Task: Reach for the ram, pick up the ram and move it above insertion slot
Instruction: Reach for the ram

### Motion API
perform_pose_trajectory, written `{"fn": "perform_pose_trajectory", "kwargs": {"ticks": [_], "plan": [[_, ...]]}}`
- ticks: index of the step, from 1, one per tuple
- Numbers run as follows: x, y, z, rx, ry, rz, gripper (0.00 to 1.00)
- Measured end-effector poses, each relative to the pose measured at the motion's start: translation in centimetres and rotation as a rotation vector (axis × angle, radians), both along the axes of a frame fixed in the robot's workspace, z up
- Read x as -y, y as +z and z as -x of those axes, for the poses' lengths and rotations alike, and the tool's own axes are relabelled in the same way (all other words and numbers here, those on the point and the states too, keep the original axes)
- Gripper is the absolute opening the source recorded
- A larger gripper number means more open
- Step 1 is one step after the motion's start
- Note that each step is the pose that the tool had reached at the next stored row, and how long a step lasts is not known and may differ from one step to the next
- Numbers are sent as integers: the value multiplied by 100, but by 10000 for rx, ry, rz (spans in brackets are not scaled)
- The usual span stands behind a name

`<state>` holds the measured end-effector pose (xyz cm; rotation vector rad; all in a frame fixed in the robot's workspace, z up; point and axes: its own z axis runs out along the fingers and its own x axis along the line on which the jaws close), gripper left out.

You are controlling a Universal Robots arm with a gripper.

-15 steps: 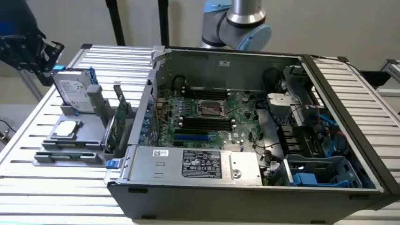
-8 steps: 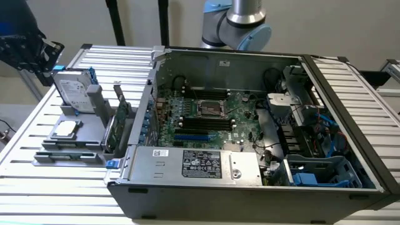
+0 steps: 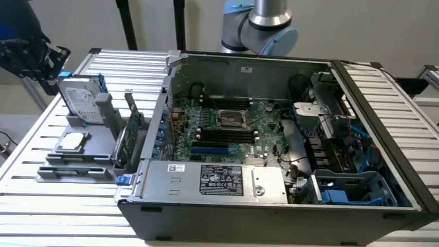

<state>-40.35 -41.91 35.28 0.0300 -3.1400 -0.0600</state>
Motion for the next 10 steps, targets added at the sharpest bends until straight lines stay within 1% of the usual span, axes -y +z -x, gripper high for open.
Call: {"fn": "perform_pose_trajectory", "kwargs": {"ticks": [3,10], "plan": [[74,0,-35,0,-1,0,11],[285,-2,-131,0,-1,-1,11]]}}
